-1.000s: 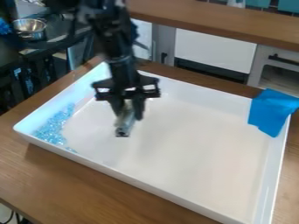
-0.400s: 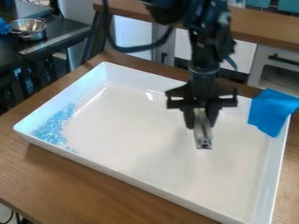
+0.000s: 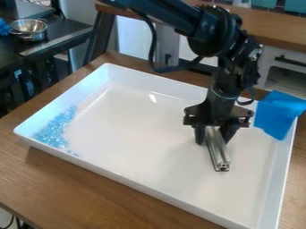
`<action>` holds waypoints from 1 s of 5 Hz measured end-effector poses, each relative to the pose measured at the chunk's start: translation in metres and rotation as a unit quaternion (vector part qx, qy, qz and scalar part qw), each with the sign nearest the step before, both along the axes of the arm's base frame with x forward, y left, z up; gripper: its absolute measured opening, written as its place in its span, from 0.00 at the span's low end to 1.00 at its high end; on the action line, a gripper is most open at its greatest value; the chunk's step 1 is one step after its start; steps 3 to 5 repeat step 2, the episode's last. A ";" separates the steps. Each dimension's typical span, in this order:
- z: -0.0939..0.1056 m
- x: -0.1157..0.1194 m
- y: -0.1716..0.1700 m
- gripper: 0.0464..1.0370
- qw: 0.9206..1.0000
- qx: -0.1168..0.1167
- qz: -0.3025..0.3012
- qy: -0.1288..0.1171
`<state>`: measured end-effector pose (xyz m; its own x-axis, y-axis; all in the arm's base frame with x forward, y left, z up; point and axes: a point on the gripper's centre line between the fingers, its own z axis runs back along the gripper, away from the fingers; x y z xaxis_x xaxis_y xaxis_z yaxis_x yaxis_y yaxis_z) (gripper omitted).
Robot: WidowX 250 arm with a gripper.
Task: Sweep into pile
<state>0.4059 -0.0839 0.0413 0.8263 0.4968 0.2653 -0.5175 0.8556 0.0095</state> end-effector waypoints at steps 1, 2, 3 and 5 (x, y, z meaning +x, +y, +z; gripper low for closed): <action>0.001 -0.005 0.003 0.96 1.000 0.000 -0.005 0.020; 0.054 -0.009 0.027 0.97 0.999 -0.025 -0.012 0.018; 0.054 -0.009 0.027 0.97 0.999 -0.025 -0.012 0.018; 0.054 -0.009 0.027 0.97 0.999 -0.025 -0.012 0.018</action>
